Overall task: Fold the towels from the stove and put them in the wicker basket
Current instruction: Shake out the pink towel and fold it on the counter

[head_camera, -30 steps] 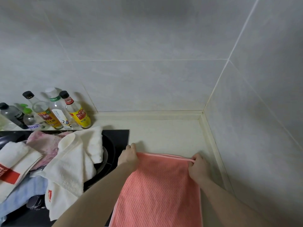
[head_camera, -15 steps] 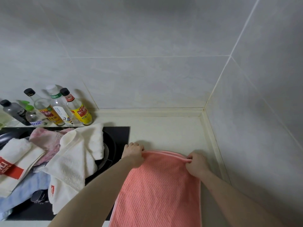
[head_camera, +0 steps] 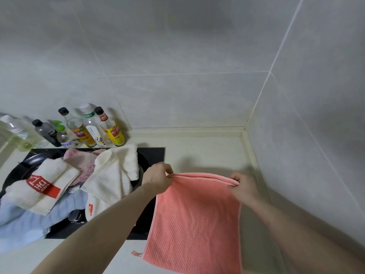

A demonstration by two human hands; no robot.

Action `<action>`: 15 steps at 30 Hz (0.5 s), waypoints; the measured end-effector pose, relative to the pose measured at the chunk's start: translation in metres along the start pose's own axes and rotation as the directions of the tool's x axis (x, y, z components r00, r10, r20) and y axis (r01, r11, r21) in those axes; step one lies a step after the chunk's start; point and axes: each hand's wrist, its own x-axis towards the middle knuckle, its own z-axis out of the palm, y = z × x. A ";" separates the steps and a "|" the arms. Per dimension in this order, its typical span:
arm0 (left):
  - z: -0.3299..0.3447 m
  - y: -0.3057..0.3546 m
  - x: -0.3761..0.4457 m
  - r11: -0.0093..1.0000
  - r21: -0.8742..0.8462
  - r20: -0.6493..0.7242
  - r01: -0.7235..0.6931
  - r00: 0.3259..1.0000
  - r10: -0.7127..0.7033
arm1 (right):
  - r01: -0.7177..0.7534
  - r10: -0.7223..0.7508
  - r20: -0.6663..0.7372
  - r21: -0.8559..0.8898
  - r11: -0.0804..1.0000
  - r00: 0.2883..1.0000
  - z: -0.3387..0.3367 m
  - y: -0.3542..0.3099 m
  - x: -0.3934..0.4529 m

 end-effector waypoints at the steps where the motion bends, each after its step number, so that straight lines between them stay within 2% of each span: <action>1: -0.003 -0.002 -0.011 1.000 -0.010 -0.009 0.005 1.000 -0.005 | 0.020 -0.020 -0.017 0.010 1.000 1.000 -0.005 -0.005 -0.012; 7: 0.005 -0.017 -0.088 0.998 -0.039 -0.044 -0.055 0.998 0.053 | 0.059 -0.059 0.025 -0.012 0.998 0.998 -0.007 -0.002 -0.083; 11: 0.021 -0.031 -0.142 0.997 -0.008 0.007 -0.074 0.997 0.074 | 0.144 -0.141 0.145 -0.010 0.990 0.979 0.005 0.011 -0.126; 15: 0.039 -0.047 -0.181 0.999 0.016 0.059 -0.044 0.997 0.043 | 0.118 -0.093 0.286 -0.072 0.990 0.954 0.022 0.017 -0.160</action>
